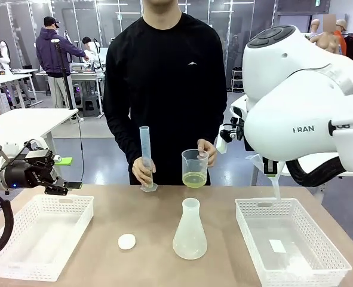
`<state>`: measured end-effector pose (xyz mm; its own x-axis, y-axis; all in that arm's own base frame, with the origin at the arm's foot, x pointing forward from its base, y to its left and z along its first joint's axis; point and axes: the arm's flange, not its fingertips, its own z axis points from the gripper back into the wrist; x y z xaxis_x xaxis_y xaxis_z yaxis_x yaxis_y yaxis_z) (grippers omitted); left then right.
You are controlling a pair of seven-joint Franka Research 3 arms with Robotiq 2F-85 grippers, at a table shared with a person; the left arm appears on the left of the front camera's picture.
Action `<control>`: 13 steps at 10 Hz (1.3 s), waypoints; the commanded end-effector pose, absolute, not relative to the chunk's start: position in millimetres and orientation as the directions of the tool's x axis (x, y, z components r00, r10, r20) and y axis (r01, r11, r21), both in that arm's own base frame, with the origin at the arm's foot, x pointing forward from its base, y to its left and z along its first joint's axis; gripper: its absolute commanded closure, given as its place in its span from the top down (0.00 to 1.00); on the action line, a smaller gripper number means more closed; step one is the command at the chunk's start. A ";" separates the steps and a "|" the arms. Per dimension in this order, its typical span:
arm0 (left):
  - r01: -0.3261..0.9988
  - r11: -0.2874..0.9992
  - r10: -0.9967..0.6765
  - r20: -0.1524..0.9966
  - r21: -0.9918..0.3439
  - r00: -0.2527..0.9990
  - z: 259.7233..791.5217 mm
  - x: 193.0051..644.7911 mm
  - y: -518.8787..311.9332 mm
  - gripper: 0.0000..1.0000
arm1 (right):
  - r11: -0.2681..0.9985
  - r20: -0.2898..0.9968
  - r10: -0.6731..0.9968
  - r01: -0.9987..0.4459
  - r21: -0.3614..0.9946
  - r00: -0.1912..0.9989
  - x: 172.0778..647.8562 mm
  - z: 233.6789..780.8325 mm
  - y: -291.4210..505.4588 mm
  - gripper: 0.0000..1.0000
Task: Prepare the solutions needed for the experiment.
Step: Pick up the Plastic Funnel and insert it into the Big flask.
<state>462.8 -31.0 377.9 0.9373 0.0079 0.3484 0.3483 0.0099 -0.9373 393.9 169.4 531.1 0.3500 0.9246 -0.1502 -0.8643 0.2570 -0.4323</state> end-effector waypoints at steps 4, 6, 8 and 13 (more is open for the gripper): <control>0.350 0.006 0.013 0.350 -0.937 0.937 380.2 461.3 -31.4 1.00 | 0.246 -0.159 0.926 -0.868 -0.432 0.342 393.6 529.8 171.6 0.06; 0.350 0.006 0.013 0.350 -0.937 0.937 380.2 461.3 -31.4 1.00 | 0.011 -0.206 0.970 -0.872 -0.489 0.128 397.0 519.2 198.9 0.06; 0.350 0.006 0.013 0.350 -0.937 0.937 380.2 461.3 -31.4 1.00 | -0.093 -0.143 0.990 -0.830 -0.550 -0.017 384.5 523.2 227.5 0.06; 0.350 0.006 0.013 0.350 -0.937 0.937 380.2 461.3 -31.4 1.00 | -0.338 -0.107 0.932 -0.725 -0.600 -0.346 345.2 538.4 276.0 0.06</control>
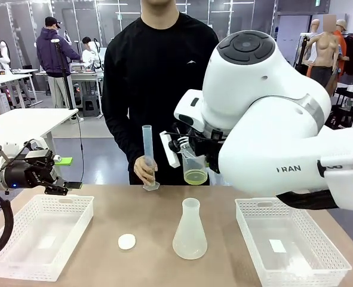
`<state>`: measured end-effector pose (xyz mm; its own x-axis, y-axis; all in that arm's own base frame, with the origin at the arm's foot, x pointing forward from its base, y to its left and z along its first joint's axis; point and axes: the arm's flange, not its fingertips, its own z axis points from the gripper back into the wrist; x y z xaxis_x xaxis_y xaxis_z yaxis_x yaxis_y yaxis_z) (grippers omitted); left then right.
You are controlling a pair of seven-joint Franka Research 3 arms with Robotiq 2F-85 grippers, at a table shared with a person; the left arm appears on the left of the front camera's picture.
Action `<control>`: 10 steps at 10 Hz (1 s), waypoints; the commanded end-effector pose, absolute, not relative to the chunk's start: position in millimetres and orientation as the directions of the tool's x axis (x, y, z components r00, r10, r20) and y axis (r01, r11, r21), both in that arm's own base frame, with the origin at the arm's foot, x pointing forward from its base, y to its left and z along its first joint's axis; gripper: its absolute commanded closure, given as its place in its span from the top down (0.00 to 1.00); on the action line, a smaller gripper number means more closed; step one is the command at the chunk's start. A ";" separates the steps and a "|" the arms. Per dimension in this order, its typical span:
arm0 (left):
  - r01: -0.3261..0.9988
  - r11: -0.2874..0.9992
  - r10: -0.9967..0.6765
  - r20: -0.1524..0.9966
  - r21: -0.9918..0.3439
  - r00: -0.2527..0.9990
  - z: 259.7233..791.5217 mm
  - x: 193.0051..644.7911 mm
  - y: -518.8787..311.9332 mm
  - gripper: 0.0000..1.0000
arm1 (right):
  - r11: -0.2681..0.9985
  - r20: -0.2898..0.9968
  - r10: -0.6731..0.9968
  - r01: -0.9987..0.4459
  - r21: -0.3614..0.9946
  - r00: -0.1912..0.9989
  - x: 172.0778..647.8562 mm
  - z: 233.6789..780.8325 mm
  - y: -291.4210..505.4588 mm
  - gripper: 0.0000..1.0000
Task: Prepare the solutions needed for the experiment.
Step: Pick up the Plastic Funnel and insert it into the Big flask.
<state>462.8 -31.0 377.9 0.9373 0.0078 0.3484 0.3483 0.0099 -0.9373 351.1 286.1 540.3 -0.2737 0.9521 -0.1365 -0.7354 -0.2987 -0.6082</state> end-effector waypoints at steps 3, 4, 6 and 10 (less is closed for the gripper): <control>0.350 0.006 0.013 0.350 -0.937 0.937 380.2 461.3 -31.4 1.00 | -0.381 -0.075 0.897 -0.677 -0.630 -0.435 325.9 542.0 282.1 0.06; 0.350 0.006 0.013 0.350 -0.937 0.937 380.2 461.3 -31.4 1.00 | -0.380 -0.055 0.892 -0.677 -0.630 -0.450 322.0 542.0 280.8 0.06; 0.350 0.006 0.013 0.350 -0.937 0.937 380.2 461.3 -31.4 1.00 | -0.375 -0.018 0.882 -0.678 -0.632 -0.470 314.2 540.4 278.4 0.06; 0.350 0.006 0.013 0.350 -0.937 0.937 380.2 461.3 -31.4 1.00 | -0.353 0.035 0.870 -0.672 -0.651 -0.492 319.2 535.2 270.0 0.06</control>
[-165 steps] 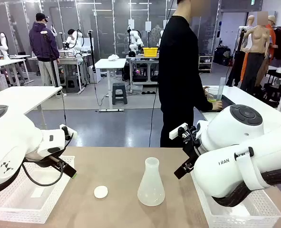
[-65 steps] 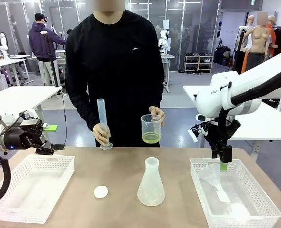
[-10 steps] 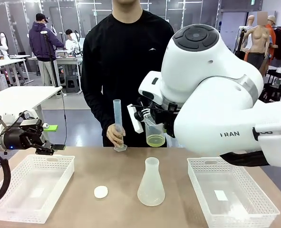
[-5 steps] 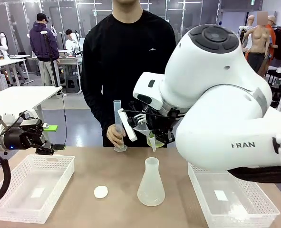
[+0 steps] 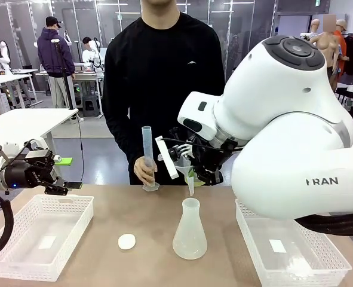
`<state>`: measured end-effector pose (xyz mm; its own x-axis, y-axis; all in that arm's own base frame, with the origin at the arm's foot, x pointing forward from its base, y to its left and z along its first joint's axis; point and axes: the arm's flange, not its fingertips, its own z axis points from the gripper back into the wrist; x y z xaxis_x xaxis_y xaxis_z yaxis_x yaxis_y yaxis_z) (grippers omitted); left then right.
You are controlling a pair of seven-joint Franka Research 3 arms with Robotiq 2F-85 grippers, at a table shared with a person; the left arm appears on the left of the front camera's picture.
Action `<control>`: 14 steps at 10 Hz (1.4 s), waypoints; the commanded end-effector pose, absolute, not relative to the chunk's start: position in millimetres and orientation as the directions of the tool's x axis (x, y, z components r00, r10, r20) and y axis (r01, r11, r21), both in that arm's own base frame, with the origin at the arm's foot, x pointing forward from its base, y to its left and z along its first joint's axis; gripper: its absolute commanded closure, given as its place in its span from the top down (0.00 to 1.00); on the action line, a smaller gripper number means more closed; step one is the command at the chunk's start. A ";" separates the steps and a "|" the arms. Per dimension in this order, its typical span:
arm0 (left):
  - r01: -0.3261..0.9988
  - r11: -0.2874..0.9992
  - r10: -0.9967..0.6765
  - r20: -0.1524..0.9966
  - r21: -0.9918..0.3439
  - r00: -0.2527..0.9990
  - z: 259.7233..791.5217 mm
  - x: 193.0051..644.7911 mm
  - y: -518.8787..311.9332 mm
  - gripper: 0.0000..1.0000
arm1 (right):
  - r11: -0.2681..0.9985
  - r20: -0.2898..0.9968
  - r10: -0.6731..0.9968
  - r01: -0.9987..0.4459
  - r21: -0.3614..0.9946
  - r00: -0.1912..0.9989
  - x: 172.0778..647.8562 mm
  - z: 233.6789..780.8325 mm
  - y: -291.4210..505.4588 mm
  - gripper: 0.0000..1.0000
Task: Prepare the solutions needed for the experiment.
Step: Pick up the Plastic Funnel and insert it into the Big flask.
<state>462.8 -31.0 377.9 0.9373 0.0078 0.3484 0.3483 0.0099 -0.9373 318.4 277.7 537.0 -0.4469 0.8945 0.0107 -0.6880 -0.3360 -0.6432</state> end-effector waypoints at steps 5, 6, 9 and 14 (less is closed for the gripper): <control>0.350 0.006 0.013 0.350 -0.937 0.937 380.2 461.3 -31.4 1.00 | -0.329 0.093 0.864 -0.696 -0.639 -0.494 323.8 523.6 264.6 0.06; 0.350 0.006 0.013 0.350 -0.937 0.937 380.2 461.3 -31.4 1.00 | -0.327 0.094 0.867 -0.700 -0.635 -0.490 323.7 521.2 263.0 0.06; 0.350 0.006 0.013 0.350 -0.937 0.937 380.2 461.3 -31.4 1.00 | -0.308 0.128 0.867 -0.720 -0.622 -0.482 332.0 506.5 255.7 0.06; 0.350 0.006 0.013 0.350 -0.937 0.937 380.2 461.3 -31.4 1.00 | -0.303 0.191 0.844 -0.740 -0.600 -0.501 347.8 482.5 250.1 0.06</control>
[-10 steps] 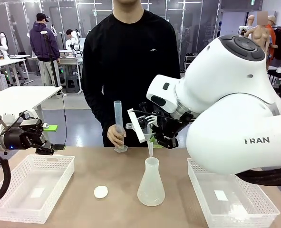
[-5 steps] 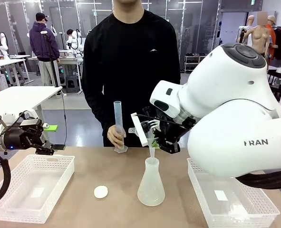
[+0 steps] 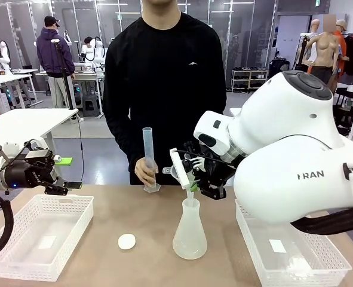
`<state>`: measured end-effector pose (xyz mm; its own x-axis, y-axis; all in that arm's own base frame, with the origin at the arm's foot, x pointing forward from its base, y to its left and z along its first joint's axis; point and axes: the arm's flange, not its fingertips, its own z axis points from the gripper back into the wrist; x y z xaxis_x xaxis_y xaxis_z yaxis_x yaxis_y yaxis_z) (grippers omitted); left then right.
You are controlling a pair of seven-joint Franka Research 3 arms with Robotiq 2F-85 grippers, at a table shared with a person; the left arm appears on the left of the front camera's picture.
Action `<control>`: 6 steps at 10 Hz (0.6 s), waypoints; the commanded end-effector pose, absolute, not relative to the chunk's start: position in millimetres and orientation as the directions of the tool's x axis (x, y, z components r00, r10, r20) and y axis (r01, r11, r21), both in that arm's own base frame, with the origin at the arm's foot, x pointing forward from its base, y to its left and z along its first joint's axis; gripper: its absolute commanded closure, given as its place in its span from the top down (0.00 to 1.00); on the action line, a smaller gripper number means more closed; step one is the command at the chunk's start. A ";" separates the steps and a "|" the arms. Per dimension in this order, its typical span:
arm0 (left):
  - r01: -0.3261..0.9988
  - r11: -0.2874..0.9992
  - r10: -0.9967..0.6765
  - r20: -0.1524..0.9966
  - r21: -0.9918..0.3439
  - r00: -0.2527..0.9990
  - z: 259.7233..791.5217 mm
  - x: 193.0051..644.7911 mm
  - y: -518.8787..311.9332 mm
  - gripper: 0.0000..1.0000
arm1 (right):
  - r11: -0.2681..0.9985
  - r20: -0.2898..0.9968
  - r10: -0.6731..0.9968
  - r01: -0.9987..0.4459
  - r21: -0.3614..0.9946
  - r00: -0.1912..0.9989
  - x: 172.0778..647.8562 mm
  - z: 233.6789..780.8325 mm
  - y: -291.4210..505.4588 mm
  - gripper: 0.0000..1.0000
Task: Prepare the solutions needed for the experiment.
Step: Pick up the Plastic Funnel and insert it into the Big flask.
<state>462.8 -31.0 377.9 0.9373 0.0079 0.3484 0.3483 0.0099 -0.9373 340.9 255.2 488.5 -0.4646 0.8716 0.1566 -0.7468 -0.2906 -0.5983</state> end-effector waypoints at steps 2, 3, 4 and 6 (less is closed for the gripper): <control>0.350 0.006 0.013 0.350 -0.937 0.937 380.2 461.3 -31.4 1.00 | -0.289 0.200 0.856 -0.761 -0.581 -0.477 351.8 472.0 247.7 0.06; 0.350 0.006 0.013 0.350 -0.937 0.937 380.2 461.3 -31.4 1.00 | -0.286 0.214 0.853 -0.768 -0.573 -0.476 353.8 466.6 246.7 0.06; 0.350 0.006 0.013 0.350 -0.937 0.937 380.2 461.3 -31.4 1.00 | -0.284 0.219 0.852 -0.770 -0.571 -0.476 357.4 460.3 244.9 0.06; 0.350 0.006 0.013 0.350 -0.937 0.937 380.2 461.3 -31.4 1.00 | -0.291 0.234 0.838 -0.767 -0.572 -0.493 361.5 452.3 242.8 0.06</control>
<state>462.8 -31.0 377.9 0.9373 0.0078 0.3484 0.3483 0.0099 -0.9373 354.4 246.3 459.4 -0.4512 0.8687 0.2047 -0.7834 -0.2757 -0.5570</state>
